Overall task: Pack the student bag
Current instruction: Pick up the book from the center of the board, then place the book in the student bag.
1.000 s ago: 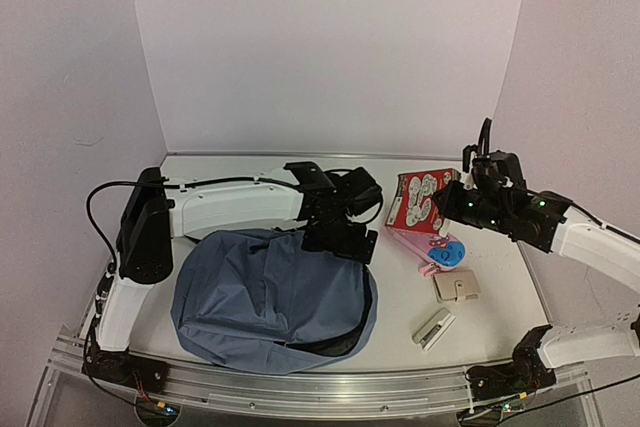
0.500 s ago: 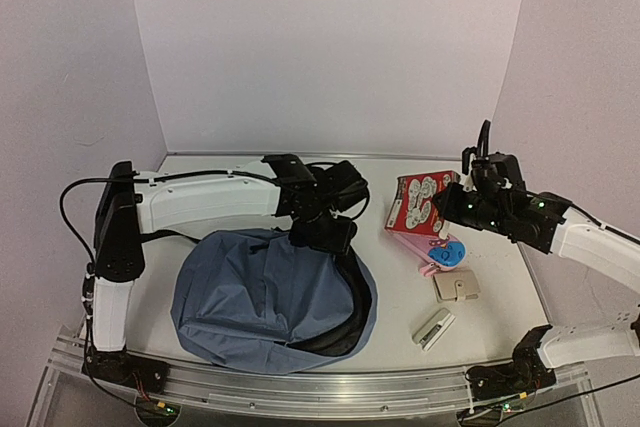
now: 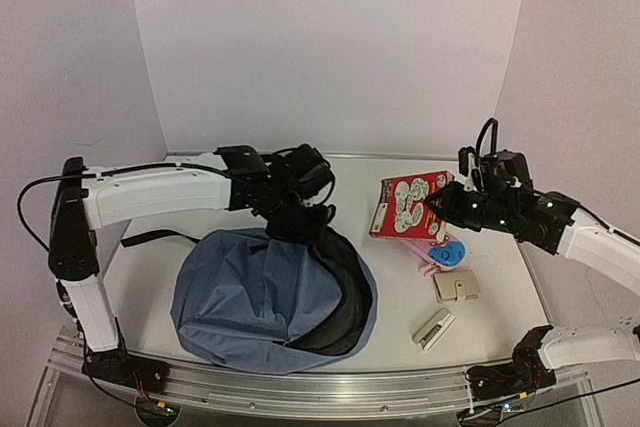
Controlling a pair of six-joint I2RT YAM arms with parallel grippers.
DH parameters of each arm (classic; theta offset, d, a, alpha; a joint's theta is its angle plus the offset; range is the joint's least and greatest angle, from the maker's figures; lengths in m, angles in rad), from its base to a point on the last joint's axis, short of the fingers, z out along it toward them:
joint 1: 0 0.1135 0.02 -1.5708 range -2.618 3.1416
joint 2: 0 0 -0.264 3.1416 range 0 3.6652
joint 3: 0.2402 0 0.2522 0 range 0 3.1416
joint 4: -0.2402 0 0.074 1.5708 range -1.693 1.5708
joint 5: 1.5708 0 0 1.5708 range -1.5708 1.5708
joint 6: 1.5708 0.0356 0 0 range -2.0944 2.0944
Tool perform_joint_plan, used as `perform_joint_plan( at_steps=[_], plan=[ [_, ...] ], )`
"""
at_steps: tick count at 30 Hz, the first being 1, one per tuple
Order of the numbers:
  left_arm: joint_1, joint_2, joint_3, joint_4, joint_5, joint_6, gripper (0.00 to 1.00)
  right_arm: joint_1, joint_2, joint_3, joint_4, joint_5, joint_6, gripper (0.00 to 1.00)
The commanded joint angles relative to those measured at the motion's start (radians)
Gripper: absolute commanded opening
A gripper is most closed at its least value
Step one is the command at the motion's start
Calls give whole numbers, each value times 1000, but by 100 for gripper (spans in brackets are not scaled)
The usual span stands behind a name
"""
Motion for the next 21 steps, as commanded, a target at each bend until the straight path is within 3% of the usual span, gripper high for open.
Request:
perform_joint_plan(
  at_steps=[1,11,15,21],
  plan=[
    [59,-209,-54,48,75,27,0,3,-98,85,59,-176,49,0],
    [165,-412,-176,100,226,65,0,7,-112,1,60,-570,130,0],
    [170,-434,-176,103,235,77,0,28,-90,-51,85,-578,155,0],
    [171,-460,-198,120,239,72,0,79,-30,-129,260,-578,245,0]
  ],
)
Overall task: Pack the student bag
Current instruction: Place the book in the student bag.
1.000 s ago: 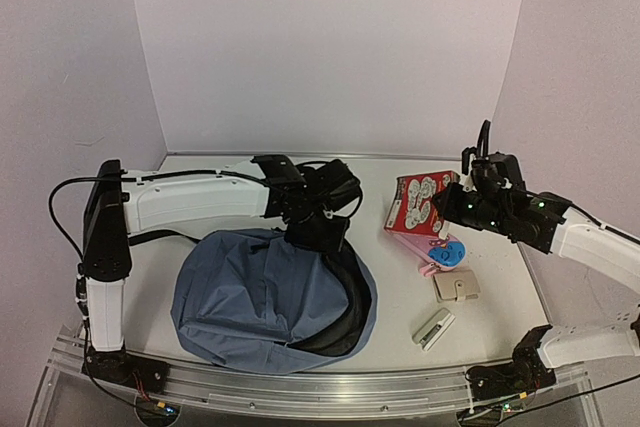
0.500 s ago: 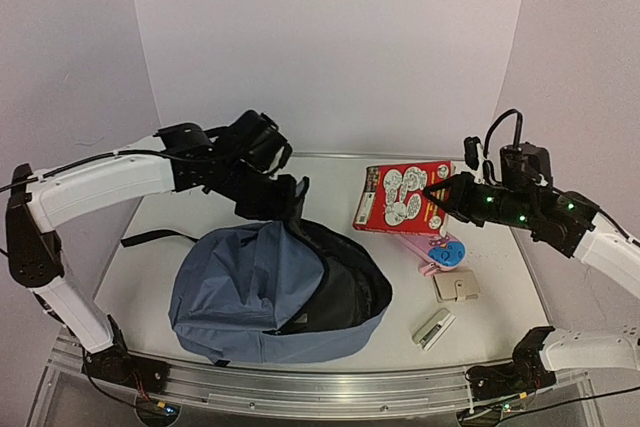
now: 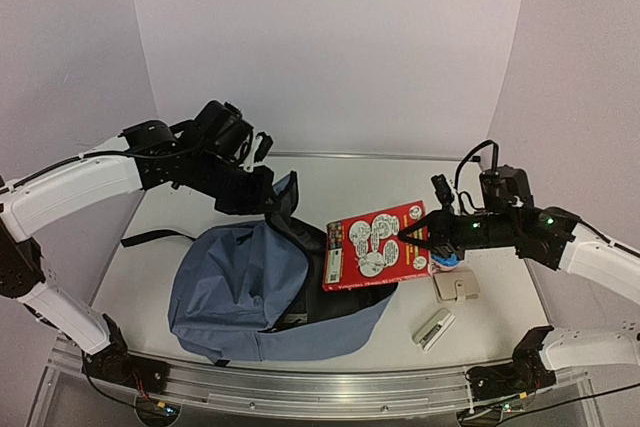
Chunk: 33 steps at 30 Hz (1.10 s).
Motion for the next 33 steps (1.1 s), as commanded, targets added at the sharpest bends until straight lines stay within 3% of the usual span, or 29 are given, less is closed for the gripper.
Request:
perform_joint_plan(
  at_steps=[1,14,24,31,33],
  plan=[
    [7,-74,-2,82,27,16,0,45,49,-35,241,-27,93,0],
    [9,-91,-32,117,38,22,0,150,292,-28,616,29,239,0],
    [12,-115,-66,152,52,22,0,272,606,118,766,88,267,0],
    [13,-102,-78,162,56,25,0,350,888,277,757,209,254,0],
    [13,-101,-75,161,60,29,0,361,945,315,757,219,255,6]
  ],
)
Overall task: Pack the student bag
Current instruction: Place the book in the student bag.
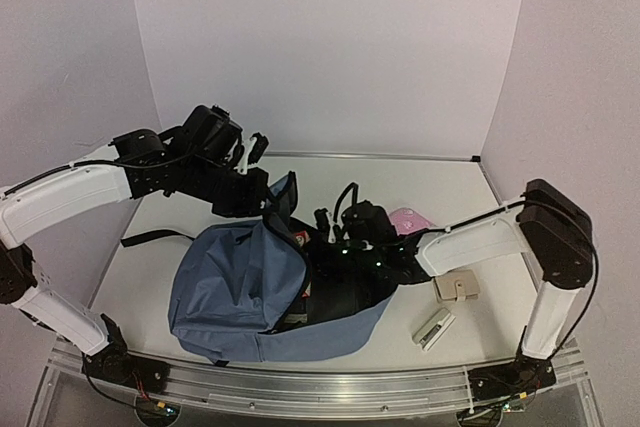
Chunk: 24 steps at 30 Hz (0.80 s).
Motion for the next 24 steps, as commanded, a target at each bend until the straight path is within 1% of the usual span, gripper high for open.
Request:
perform_joint_plan(
  at_steps=[1,2,4,8,12,14,20,22,24],
  plan=[
    [6,-38,14,75,18,28,0,33,131,103,54,88,-4,10],
    [7,-38,14,74,17,29,0,39,142,111,47,98,-12,17],
    [7,-41,14,68,14,33,0,43,135,111,17,124,-33,26],
    [8,-47,9,71,12,36,0,45,81,82,-52,202,-84,48],
    [10,-48,1,80,11,34,0,44,45,63,-116,237,-117,63],
    [11,-47,-1,82,12,34,0,44,37,52,-126,238,-119,66],
    [14,-48,-4,78,14,36,0,46,22,28,-177,288,-124,68],
    [15,-53,-8,78,12,36,0,46,27,30,-181,276,-125,63],
    [16,-57,-11,78,12,36,0,49,42,44,-180,253,-125,55]
  ],
)
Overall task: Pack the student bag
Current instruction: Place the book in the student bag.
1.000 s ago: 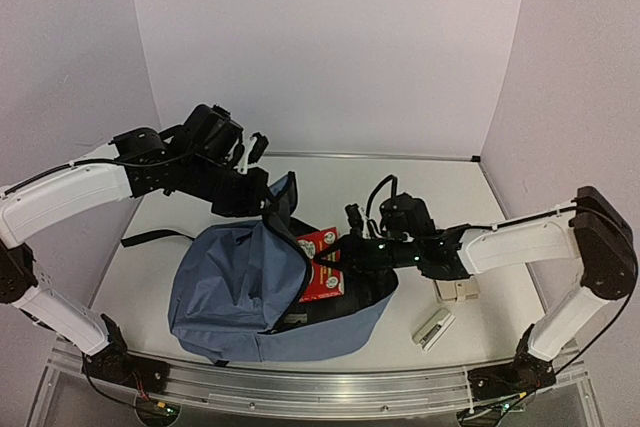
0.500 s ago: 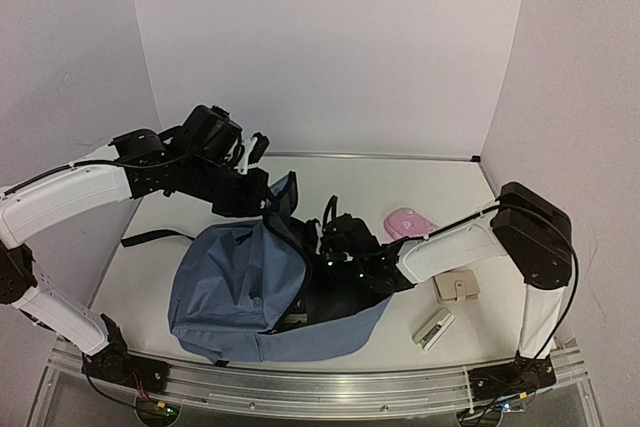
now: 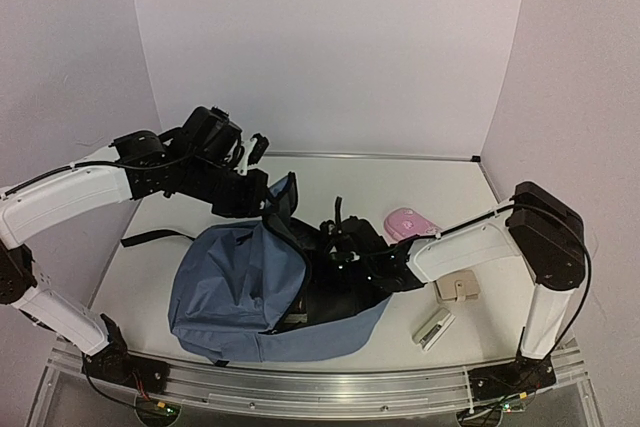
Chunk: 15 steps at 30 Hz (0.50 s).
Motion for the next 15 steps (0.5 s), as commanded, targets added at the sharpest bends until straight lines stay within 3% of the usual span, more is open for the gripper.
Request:
perform_joint_plan(
  at_steps=[1,7,15],
  plan=[
    [9,-56,0,65,5,14,0,8,-14,22,-16,-3,-16,52],
    [13,-61,-13,71,4,11,0,38,51,95,-7,-56,-32,27],
    [20,-62,-25,81,10,1,0,58,107,160,47,-87,-22,24]
  ],
)
